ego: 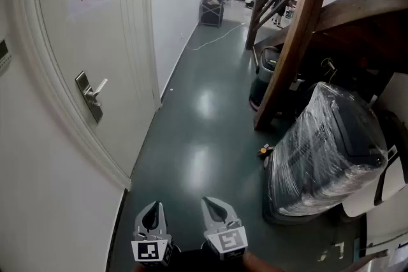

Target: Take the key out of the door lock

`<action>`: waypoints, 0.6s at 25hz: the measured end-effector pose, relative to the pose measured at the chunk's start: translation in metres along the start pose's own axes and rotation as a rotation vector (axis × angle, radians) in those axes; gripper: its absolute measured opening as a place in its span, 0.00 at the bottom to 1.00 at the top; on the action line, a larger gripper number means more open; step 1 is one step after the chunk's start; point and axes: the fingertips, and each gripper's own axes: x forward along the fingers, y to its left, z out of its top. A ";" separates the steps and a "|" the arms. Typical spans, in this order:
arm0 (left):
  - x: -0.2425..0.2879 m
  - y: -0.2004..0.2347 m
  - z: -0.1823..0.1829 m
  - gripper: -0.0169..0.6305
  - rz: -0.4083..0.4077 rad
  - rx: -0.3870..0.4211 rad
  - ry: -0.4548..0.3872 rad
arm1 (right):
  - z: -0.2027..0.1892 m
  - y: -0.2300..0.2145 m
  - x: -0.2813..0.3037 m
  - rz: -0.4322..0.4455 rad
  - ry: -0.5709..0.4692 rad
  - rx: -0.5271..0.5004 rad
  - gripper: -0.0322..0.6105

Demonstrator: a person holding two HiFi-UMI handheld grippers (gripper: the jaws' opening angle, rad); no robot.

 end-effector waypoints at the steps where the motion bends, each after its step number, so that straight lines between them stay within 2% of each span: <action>1: 0.001 -0.002 0.002 0.05 -0.007 0.009 -0.012 | -0.001 -0.002 -0.001 0.000 0.001 -0.003 0.03; 7: 0.013 -0.011 0.007 0.05 -0.032 0.044 -0.052 | -0.002 -0.019 0.002 -0.019 -0.011 -0.009 0.03; 10: 0.014 -0.016 0.007 0.05 -0.044 0.062 -0.057 | 0.005 -0.021 0.003 0.003 -0.031 -0.022 0.03; 15: 0.016 -0.019 0.008 0.05 -0.009 0.052 -0.039 | 0.005 -0.028 0.000 0.023 0.008 0.107 0.03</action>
